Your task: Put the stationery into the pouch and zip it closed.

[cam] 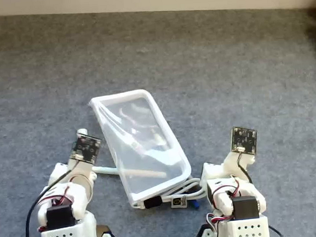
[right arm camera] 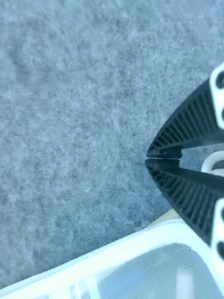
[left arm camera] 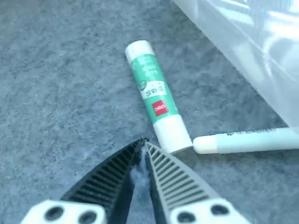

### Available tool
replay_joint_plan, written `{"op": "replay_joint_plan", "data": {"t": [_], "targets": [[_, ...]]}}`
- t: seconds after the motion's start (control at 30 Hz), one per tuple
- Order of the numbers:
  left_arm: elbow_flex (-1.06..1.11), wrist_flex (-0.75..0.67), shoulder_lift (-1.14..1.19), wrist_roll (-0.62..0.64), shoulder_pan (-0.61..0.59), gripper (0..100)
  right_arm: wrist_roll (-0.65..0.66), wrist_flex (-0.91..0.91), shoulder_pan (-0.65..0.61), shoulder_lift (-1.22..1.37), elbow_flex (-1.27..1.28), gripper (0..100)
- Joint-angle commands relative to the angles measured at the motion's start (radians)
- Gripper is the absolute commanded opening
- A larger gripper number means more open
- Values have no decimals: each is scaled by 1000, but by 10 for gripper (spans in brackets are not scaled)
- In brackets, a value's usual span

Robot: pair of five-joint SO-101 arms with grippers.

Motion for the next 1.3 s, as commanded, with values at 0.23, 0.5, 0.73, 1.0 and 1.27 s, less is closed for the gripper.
{"op": "replay_joint_plan", "data": {"t": [0.23,0.5,0.73,1.0,1.27], "targets": [[-2,-44,-10,-2,-22,10,450,-226,12,-7,-7,12],[33,-91,-8,-5,-25,11,568,-229,7,-2,-162,17],[33,-91,-7,-5,-25,11,628,-25,-133,-1,-361,31],[33,-92,-7,-5,-30,11,655,111,-246,50,-489,80],[33,-124,-7,-2,-114,11,649,140,-430,424,-568,80]]}}
